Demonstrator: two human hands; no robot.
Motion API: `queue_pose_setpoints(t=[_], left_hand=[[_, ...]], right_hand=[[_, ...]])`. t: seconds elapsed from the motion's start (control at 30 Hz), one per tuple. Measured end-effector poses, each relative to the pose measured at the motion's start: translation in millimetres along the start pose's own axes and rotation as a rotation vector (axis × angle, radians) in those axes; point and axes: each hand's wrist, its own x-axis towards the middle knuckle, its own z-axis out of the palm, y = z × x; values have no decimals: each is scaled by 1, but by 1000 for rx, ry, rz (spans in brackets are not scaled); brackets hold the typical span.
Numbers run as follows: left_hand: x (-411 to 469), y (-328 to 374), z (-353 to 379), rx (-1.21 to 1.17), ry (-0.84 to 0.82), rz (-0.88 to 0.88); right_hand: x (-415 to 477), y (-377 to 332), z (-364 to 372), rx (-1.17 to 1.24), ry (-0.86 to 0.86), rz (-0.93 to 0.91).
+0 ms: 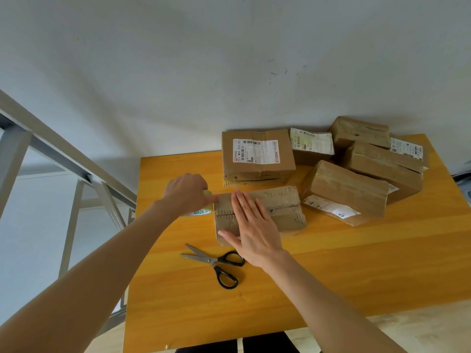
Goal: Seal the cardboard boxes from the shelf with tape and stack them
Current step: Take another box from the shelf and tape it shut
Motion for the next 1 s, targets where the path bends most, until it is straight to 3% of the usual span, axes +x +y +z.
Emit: queue_pose_setpoints(t=[0.43,0.6,0.7,0.83,0.93,1.0], left_hand=[[4,4,3,14,-4,-42],[3,5,-3,42,-14,-43],[3,2,-8,30,-8,-53],[3,1,-10,-64,-10,-54],[1,0,-8,-97,-13,-35],[-1,0,-7,-107,-1,-25]], right_hand=[[-24,74,-10,4,-29,275],[-24,72,-13,67,10,281],[-36,59,-14,61,244,185],[-63,23,16,-24,515,-159],[-71,-1,39,-28,422,-311],[-72,-13,48,-8,313,-309]])
